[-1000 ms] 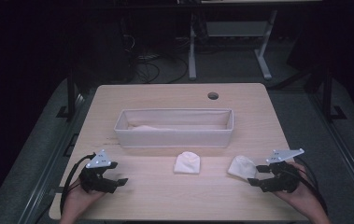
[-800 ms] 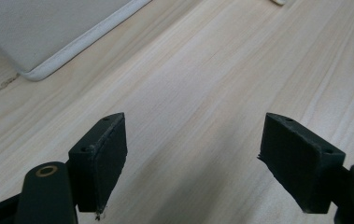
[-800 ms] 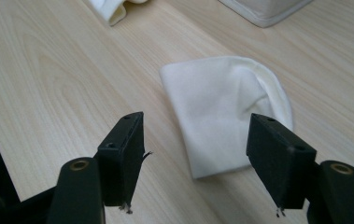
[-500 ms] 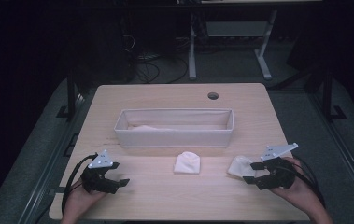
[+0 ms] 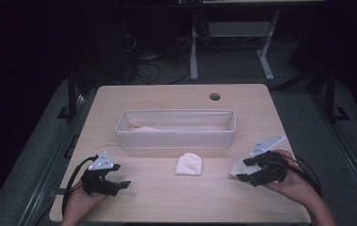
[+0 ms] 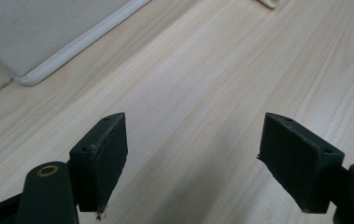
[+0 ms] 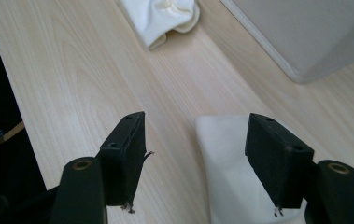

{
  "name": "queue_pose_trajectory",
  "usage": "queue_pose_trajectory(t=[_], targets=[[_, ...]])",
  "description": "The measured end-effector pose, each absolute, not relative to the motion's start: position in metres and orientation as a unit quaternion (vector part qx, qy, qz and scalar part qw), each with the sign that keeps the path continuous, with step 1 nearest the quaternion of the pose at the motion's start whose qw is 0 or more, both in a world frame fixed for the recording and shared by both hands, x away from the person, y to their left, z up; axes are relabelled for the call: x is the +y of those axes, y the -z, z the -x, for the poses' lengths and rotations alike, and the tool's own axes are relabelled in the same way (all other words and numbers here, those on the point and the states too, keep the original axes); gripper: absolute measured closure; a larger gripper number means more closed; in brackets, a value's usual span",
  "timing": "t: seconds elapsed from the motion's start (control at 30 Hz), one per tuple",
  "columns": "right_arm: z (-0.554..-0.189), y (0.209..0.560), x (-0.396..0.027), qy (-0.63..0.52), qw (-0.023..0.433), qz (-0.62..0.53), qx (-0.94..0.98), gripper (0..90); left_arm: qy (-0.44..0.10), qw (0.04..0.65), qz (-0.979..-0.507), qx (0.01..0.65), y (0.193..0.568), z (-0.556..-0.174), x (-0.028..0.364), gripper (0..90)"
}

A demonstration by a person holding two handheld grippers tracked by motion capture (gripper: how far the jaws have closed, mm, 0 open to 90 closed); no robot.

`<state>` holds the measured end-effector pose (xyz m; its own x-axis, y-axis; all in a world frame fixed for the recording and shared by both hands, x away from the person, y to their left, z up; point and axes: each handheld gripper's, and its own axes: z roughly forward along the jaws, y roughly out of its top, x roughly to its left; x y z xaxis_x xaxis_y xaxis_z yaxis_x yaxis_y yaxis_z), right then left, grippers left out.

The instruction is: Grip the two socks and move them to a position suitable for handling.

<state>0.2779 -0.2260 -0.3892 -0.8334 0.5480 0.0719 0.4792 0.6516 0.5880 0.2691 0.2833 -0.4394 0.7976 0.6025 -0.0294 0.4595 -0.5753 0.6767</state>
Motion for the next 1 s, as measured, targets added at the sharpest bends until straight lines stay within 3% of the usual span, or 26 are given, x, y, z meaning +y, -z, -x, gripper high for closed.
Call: queue_pose_trajectory(t=[1.0], targets=[[-0.311, 0.366, -0.160, -0.271, 0.031, -0.199, 0.941, 39.7, -0.095, 0.358, -0.877, 0.305, 0.439, -0.270, 0.287, 23.0]])
